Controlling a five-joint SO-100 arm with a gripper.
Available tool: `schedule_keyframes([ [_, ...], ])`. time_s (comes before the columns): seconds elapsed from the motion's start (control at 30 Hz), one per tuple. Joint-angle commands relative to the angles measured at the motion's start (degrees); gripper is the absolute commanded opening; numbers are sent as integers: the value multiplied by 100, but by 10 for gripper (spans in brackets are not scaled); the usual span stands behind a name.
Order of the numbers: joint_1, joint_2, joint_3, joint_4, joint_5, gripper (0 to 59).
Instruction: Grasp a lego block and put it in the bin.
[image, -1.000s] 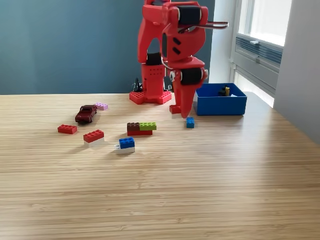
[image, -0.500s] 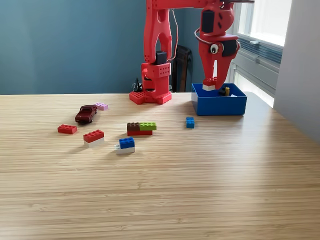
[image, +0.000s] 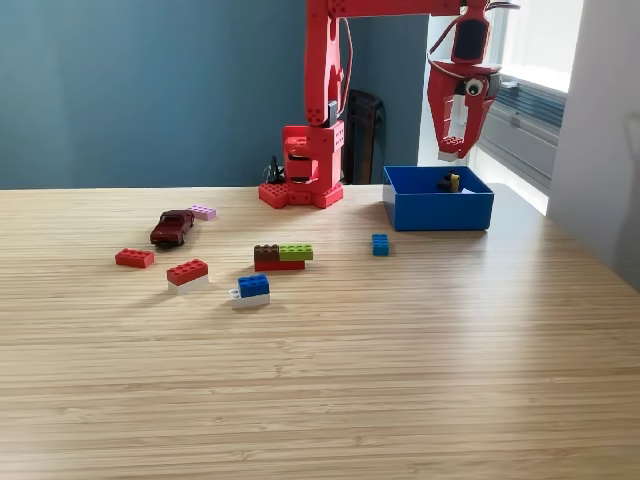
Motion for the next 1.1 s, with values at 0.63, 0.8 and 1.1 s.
schedule_keyframes([
  [0.63,-993,492,158,88,-501,287],
  [0.8,-984,492,158,88,-501,294],
  [1.1,-158,492,0,79,-352,79],
])
